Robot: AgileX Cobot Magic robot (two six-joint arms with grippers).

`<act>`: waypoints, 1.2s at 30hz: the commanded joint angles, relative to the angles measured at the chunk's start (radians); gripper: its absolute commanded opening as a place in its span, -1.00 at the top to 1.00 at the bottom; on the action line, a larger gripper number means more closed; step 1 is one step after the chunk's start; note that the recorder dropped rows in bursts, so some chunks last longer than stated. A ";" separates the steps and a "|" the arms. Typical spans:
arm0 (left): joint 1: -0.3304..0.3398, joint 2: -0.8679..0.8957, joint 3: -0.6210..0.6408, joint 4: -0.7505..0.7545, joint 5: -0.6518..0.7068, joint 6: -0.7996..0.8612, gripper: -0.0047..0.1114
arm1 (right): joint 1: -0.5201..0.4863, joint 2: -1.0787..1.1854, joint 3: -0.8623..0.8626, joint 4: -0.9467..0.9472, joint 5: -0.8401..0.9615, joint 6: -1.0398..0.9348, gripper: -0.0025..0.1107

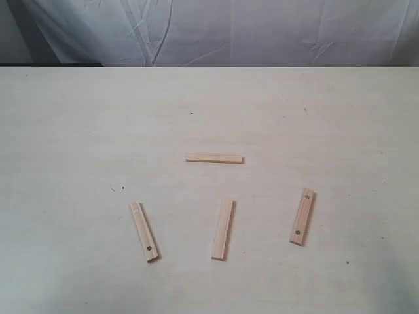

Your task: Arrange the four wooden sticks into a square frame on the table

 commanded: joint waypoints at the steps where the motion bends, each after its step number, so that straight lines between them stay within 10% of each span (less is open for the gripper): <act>1: 0.000 -0.005 0.004 -0.006 -0.011 -0.003 0.92 | -0.005 -0.006 0.002 0.001 -0.012 0.002 0.96; 36: 0.000 -0.005 0.004 -0.006 -0.163 -0.003 0.92 | -0.005 -0.006 0.002 0.001 -0.011 0.002 0.96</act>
